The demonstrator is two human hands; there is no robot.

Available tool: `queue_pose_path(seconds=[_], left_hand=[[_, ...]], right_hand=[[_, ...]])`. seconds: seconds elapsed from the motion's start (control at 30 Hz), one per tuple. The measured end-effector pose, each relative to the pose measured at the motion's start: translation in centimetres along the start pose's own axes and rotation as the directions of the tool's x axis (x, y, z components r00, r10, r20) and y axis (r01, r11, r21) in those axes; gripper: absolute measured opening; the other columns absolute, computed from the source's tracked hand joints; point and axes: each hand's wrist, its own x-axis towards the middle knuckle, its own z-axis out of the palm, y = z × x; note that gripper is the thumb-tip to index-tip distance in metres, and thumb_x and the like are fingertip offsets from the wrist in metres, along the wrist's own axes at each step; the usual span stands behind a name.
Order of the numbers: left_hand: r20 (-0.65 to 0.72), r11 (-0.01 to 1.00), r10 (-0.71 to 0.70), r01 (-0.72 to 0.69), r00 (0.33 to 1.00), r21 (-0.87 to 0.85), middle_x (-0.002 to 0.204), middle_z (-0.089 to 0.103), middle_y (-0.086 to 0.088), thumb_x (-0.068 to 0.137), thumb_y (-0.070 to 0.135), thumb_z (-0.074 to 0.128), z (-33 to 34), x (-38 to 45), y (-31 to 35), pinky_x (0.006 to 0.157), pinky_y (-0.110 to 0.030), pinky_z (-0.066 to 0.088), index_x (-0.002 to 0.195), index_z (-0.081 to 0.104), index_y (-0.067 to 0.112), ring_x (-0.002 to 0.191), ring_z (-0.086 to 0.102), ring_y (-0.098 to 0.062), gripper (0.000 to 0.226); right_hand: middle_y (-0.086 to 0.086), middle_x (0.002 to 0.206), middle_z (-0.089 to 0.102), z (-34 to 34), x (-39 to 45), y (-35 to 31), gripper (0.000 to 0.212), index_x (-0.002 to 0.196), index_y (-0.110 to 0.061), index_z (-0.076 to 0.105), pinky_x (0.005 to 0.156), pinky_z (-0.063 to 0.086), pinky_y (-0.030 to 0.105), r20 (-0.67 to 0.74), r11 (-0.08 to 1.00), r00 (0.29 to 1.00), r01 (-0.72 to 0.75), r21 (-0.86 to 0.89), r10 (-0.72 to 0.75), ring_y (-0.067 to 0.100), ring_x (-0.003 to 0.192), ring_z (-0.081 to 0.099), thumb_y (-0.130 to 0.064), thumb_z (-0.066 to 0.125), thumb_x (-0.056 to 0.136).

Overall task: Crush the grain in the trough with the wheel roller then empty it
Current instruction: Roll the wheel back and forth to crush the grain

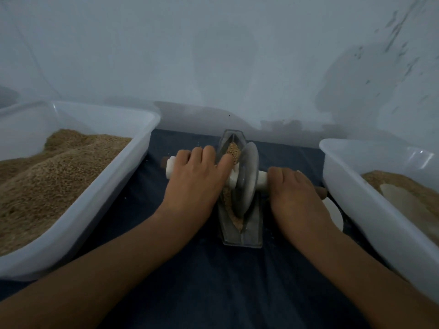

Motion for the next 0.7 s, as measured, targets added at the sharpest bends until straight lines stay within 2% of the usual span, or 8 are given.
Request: queue_pose_path(seconds=[0.1, 0.17, 0.27, 0.4, 0.57, 0.7], left_hand=[[0.077, 0.999, -0.025, 0.022, 0.997, 0.036, 0.09, 0.046, -0.005, 0.068, 0.005, 0.056, 1.3, 0.7, -0.4, 0.07, -0.037, 0.03, 0.101, 0.037, 0.018, 0.079, 0.047, -0.025, 0.04], [0.134, 0.998, -0.044, 0.037, 0.99, 0.052, 0.093, 0.048, -0.004, 0.071, 0.013, 0.066, 2.1, 1.5, -0.9, 0.07, -0.035, 0.027, 0.103, 0.037, 0.019, 0.082, 0.05, -0.024, 0.043], [0.165, 0.997, -0.065, 0.057, 0.984, 0.052, 0.095, 0.052, -0.002, 0.076, 0.017, 0.069, 3.3, 2.8, -1.3, 0.069, -0.034, 0.026, 0.105, 0.038, 0.02, 0.084, 0.054, -0.024, 0.043], [0.188, 0.996, -0.089, 0.085, 0.978, 0.03, 0.095, 0.057, 0.0, 0.078, 0.018, 0.069, 4.6, 5.2, -2.1, 0.069, -0.034, 0.027, 0.109, 0.04, 0.02, 0.083, 0.058, -0.024, 0.042], [0.179, 0.994, -0.104, 0.105, 0.978, 0.003, 0.095, 0.062, -0.001, 0.082, 0.015, 0.063, 5.6, 7.2, -2.4, 0.07, -0.034, 0.028, 0.108, 0.044, 0.019, 0.085, 0.062, -0.027, 0.032], [0.127, 0.994, -0.111, 0.112, 0.986, -0.002, 0.096, 0.062, 0.0, 0.085, 0.016, 0.061, 5.9, 6.8, -2.3, 0.071, -0.034, 0.027, 0.108, 0.043, 0.02, 0.085, 0.062, -0.025, 0.029]], right_hand=[[0.018, 0.088, 0.06, 0.9, 1.8, 0.2, 0.022, 0.095, 0.0, 0.058, 0.084, 0.043, 0.046, 0.03, 0.999, 1.0, 0.008, -0.034, -0.006, 0.036, 0.079, 0.056, 0.006, 0.063, 0.075], [0.016, 0.093, 0.06, 1.3, 3.4, 0.4, 0.023, 0.099, -0.003, 0.055, 0.08, 0.037, 0.04, 0.084, 0.998, 0.996, 0.027, -0.055, -0.023, 0.034, 0.084, 0.056, 0.002, 0.064, 0.079], [0.012, 0.101, 0.061, 1.9, 5.8, 1.1, 0.024, 0.101, -0.01, 0.049, 0.071, 0.027, 0.034, 0.152, 0.996, 0.988, 0.042, -0.076, -0.03, 0.03, 0.091, 0.058, -0.009, 0.065, 0.083], [0.012, 0.104, 0.061, 2.7, 8.8, 2.0, 0.034, 0.094, -0.015, 0.037, 0.068, 0.032, 0.032, 0.247, 0.995, 0.969, 0.044, -0.088, -0.021, 0.032, 0.094, 0.06, -0.015, 0.069, 0.081], [0.016, 0.105, 0.064, 3.5, 11.5, 2.8, 0.015, 0.096, -0.01, 0.055, 0.069, 0.038, 0.031, 0.297, 0.998, 0.954, -0.014, -0.064, 0.032, 0.034, 0.096, 0.062, -0.015, 0.065, 0.086], [0.014, 0.105, 0.064, 3.7, 11.2, 2.7, 0.017, 0.1, -0.01, 0.056, 0.068, 0.037, 0.031, 0.277, 0.998, 0.96, -0.024, -0.065, 0.041, 0.032, 0.095, 0.061, -0.015, 0.065, 0.087]])
